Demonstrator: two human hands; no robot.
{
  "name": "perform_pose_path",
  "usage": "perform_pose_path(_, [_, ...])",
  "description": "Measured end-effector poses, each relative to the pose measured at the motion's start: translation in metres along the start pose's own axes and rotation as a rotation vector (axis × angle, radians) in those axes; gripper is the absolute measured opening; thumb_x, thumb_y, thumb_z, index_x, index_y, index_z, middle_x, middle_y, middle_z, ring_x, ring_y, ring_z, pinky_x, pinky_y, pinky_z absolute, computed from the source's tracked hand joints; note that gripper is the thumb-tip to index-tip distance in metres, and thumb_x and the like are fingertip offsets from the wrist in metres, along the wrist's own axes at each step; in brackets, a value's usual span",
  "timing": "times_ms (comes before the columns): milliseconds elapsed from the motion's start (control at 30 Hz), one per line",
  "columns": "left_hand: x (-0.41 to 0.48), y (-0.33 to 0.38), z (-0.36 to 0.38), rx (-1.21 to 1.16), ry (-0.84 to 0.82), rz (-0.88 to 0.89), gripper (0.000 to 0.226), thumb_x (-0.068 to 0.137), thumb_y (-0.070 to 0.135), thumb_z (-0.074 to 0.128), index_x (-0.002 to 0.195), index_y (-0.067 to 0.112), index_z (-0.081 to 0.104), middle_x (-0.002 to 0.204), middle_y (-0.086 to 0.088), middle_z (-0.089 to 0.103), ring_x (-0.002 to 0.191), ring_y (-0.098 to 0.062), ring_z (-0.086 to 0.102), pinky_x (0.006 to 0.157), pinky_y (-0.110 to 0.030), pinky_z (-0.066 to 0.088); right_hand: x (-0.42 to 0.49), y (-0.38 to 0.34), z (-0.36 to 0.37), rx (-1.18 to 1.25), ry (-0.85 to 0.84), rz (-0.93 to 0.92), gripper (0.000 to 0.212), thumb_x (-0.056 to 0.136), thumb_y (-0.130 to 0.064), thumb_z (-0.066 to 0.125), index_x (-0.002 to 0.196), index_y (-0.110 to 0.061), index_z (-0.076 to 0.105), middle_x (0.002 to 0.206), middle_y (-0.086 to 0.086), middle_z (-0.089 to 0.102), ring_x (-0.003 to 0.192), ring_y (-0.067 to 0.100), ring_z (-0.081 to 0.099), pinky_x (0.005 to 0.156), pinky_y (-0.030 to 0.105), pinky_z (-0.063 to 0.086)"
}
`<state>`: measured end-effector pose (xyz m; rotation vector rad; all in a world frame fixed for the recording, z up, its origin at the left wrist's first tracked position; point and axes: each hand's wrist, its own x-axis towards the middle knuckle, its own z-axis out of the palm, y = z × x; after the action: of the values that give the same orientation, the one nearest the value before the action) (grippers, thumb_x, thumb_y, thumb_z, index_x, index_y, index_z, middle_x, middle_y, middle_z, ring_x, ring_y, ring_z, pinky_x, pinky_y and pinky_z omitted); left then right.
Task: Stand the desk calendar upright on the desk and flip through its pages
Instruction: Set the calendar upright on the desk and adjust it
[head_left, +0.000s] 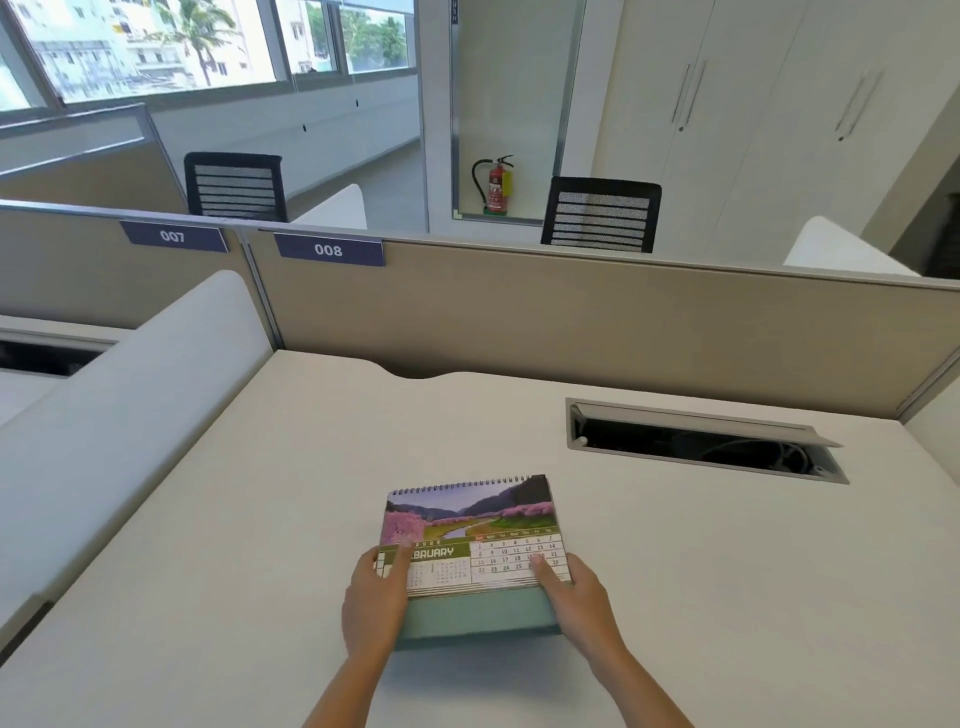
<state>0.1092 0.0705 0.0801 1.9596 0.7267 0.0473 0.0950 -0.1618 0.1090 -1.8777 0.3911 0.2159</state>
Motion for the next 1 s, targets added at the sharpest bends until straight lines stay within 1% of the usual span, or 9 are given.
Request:
perform_pose_path(100, [0.017,0.02,-0.009,-0.079,0.026,0.085,0.054,0.081,0.066,0.056,0.12,0.028,0.058,0.107,0.002,0.066,0.096,-0.024,0.059,0.078,-0.036,0.044,0.011,-0.024,-0.006,0.002,-0.039,-0.083,0.023,0.088,-0.042,0.065,0.103,-0.025,0.069,0.101,-0.013,0.072,0.096,0.006,0.066,0.079,0.022,0.051])
perform_pose_path(167, [0.03,0.032,-0.012,-0.099,0.022,0.15,0.05,0.081,0.067,0.056,0.12,0.035,0.055,0.103,0.008,0.065,0.096,-0.021,0.061,0.076,-0.035,0.045,0.02,-0.039,-0.006,-0.017,-0.031,-0.121,0.026,0.087,-0.039,0.068,0.106,-0.022,0.069,0.103,-0.011,0.072,0.097,0.007,0.066,0.084,0.025,0.052])
perform_pose_path(333, [0.056,0.055,-0.012,-0.197,-0.035,0.269,0.032,0.087,0.047,0.063,0.113,0.032,0.05,0.098,0.011,0.067,0.09,-0.015,0.065,0.063,-0.029,0.045,0.037,-0.059,0.001,-0.071,0.101,-0.139,0.024,0.083,-0.036,0.074,0.102,-0.022,0.071,0.097,-0.009,0.072,0.088,0.004,0.065,0.068,0.017,0.049])
perform_pose_path(433, [0.071,0.065,-0.008,-0.229,-0.103,0.328,0.032,0.087,0.038,0.066,0.111,0.027,0.048,0.099,0.008,0.066,0.089,-0.013,0.065,0.062,-0.024,0.049,0.048,-0.065,0.004,-0.09,0.179,-0.104,0.024,0.079,-0.031,0.079,0.099,-0.019,0.072,0.093,-0.005,0.073,0.082,0.009,0.066,0.062,0.016,0.047])
perform_pose_path(533, [0.082,0.068,-0.001,-0.239,-0.134,0.379,0.032,0.087,0.034,0.066,0.111,0.024,0.047,0.101,0.006,0.065,0.086,-0.01,0.065,0.056,-0.015,0.05,0.06,-0.064,0.011,-0.065,0.24,-0.046,0.025,0.078,-0.027,0.08,0.099,-0.017,0.072,0.095,-0.002,0.074,0.082,0.015,0.065,0.06,0.015,0.045])
perform_pose_path(633, [0.093,0.068,0.006,-0.249,-0.134,0.398,0.032,0.087,0.035,0.066,0.111,0.028,0.045,0.1,0.009,0.063,0.083,-0.009,0.064,0.055,-0.013,0.049,0.072,-0.059,0.023,-0.024,0.269,-0.016,0.02,0.08,-0.024,0.078,0.096,-0.021,0.068,0.099,-0.001,0.073,0.081,0.013,0.063,0.06,0.013,0.044])
perform_pose_path(767, [0.11,0.075,0.015,-0.255,-0.143,0.422,0.033,0.087,0.035,0.065,0.111,0.032,0.043,0.1,0.012,0.06,0.085,-0.014,0.064,0.057,-0.011,0.049,0.095,-0.058,0.03,0.003,0.279,-0.019,0.022,0.084,-0.025,0.074,0.104,-0.023,0.064,0.106,-0.002,0.072,0.086,0.014,0.061,0.069,0.017,0.048])
perform_pose_path(900, [0.131,0.085,0.026,-0.262,-0.172,0.449,0.033,0.089,0.033,0.064,0.114,0.033,0.043,0.102,0.015,0.059,0.085,-0.008,0.06,0.062,-0.009,0.05,0.123,-0.06,0.026,0.007,0.277,-0.06,0.028,0.086,-0.026,0.072,0.113,-0.022,0.063,0.112,-0.001,0.07,0.093,0.014,0.061,0.07,0.016,0.047])
perform_pose_path(1000, [0.142,0.092,0.037,-0.264,-0.198,0.475,0.033,0.089,0.033,0.065,0.113,0.036,0.042,0.1,0.024,0.057,0.085,-0.001,0.06,0.058,-0.007,0.051,0.143,-0.056,0.021,-0.038,0.278,-0.052,0.037,0.087,-0.031,0.07,0.12,-0.018,0.06,0.126,0.006,0.064,0.111,0.025,0.062,0.088,0.032,0.051])
